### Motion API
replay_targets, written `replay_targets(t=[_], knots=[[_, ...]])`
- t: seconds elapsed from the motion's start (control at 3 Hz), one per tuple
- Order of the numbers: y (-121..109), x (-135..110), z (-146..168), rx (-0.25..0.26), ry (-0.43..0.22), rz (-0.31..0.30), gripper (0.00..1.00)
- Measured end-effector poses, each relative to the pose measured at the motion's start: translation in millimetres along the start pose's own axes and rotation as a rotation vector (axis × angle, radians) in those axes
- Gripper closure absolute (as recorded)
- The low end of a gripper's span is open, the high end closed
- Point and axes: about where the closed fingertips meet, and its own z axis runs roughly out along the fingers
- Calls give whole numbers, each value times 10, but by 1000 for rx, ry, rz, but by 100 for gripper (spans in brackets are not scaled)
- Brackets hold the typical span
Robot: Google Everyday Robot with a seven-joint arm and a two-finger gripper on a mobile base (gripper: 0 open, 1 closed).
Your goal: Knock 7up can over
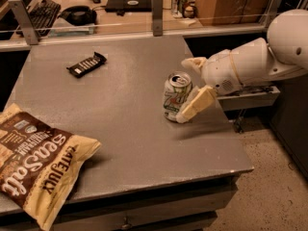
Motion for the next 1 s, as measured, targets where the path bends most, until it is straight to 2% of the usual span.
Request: replay_targets(t=[0.33,1.0], knots=[[2,-501,342,-51,-132,-59,0],[118,-1234,895,-138,-268,-105,0]])
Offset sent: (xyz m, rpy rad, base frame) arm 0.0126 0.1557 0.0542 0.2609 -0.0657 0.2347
